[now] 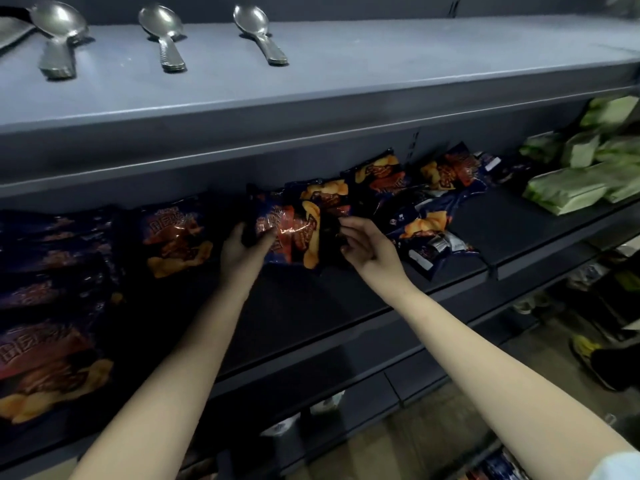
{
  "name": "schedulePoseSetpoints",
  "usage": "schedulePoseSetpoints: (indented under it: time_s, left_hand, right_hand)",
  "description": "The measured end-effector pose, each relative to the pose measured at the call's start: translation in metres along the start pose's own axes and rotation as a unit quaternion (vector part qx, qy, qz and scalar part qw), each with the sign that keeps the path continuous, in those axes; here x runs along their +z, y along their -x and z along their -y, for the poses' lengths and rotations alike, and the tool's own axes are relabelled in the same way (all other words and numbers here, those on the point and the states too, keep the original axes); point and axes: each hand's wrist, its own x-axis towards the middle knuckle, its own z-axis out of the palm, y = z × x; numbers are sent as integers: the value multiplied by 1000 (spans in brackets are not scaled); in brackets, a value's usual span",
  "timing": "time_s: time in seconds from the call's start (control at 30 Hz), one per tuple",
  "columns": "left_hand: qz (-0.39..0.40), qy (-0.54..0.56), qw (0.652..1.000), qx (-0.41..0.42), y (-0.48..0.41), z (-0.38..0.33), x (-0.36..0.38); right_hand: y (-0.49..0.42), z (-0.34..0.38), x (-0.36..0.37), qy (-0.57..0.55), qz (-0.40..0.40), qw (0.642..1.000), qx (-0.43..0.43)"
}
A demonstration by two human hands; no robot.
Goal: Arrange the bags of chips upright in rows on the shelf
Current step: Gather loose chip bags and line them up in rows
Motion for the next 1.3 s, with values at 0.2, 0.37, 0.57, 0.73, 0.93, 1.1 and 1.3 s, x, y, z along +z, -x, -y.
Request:
schedulePoseSetpoints:
  time_s: [0.2, 0.37, 0.57, 0.73, 0.93, 1.1, 1.3]
  left_hand:
    - [190, -138, 972, 18, -10, -39, -67]
    - [317, -184, 930, 18, 6, -60, -99]
    - [341, -199, 919, 4, 19, -44, -123]
    - [325, -219, 919, -35, 27, -27, -137]
    - [206, -130, 970, 1, 35, -23, -145]
    - [42, 101, 994, -13, 47, 2, -135]
    - [132, 119, 982, -59, 69, 42, -112]
  right_hand:
    - [-11, 16, 21, 5, 25, 1000, -5]
    - [-9, 22, 42, 72, 186, 979, 49]
    - [1, 12, 75, 24, 284, 957, 61]
    - [5, 1, 93, -16, 335, 939, 78]
    - [-2, -8, 102, -42, 301, 949, 85]
    - [-11, -6, 102, -146, 198, 963, 108]
    - [-18, -10, 109, -151, 176, 968, 97]
